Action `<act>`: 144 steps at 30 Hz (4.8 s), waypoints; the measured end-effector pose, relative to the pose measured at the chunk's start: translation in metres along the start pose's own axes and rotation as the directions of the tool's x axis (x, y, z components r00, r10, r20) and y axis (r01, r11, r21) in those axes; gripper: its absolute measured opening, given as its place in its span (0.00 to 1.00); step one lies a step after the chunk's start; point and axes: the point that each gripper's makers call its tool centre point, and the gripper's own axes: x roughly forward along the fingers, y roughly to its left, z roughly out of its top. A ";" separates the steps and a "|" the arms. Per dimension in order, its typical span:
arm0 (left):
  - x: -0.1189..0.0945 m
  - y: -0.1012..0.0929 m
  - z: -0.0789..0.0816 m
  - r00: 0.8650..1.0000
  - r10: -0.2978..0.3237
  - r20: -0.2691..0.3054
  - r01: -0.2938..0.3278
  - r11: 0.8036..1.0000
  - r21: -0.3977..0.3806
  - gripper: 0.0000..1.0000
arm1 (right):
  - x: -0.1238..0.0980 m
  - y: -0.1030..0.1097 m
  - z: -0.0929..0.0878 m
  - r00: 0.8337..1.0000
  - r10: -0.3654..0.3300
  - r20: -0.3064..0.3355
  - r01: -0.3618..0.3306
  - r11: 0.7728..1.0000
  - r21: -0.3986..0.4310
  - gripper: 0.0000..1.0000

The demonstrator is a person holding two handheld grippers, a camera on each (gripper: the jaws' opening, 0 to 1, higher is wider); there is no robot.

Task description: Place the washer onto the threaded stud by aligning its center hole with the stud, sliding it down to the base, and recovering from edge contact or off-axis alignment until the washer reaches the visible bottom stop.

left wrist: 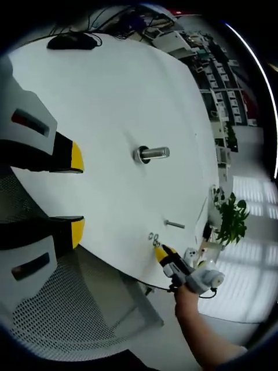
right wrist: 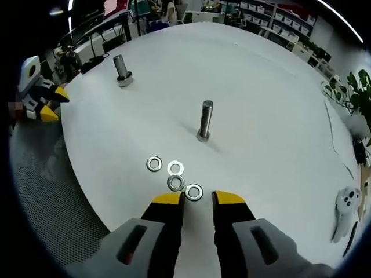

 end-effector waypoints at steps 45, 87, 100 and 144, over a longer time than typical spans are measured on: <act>-0.001 0.004 0.001 1.000 0.025 0.005 -0.025 1.000 0.012 0.27 | 0.003 0.003 -0.002 0.928 0.042 -0.370 -0.125 0.971 -0.203 0.14; 0.001 0.006 -0.003 1.000 0.027 -0.016 -0.027 1.000 0.003 0.26 | -0.029 -0.010 0.070 0.990 0.070 -0.121 -0.098 0.966 -0.240 0.13; 0.001 0.005 -0.004 1.000 0.025 -0.019 -0.025 1.000 0.010 0.26 | -0.026 -0.009 0.092 0.992 0.069 -0.104 -0.096 0.952 -0.290 0.13; 0.002 0.006 -0.008 0.999 0.031 -0.037 -0.030 1.000 0.005 0.26 | 0.020 -0.010 0.072 0.969 0.082 -0.234 -0.152 0.942 -0.298 0.14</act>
